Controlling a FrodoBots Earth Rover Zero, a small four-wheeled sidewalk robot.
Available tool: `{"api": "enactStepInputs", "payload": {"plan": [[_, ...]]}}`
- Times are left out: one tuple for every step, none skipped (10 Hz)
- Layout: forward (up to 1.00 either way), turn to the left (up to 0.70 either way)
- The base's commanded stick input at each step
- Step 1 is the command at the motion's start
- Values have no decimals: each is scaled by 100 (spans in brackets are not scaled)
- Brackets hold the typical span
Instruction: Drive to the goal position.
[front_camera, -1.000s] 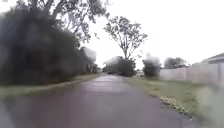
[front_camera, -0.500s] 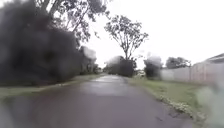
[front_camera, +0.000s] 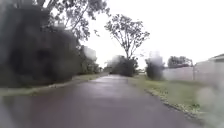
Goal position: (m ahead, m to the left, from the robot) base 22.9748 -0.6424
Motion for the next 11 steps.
{"api": "enactStepInputs", "payload": {"plan": [[85, 0], [85, 0], [85, 0], [85, 0], [85, 0], [85, 0], [85, 0], [85, 0], [85, 0], [85, 0], [85, 0]]}}
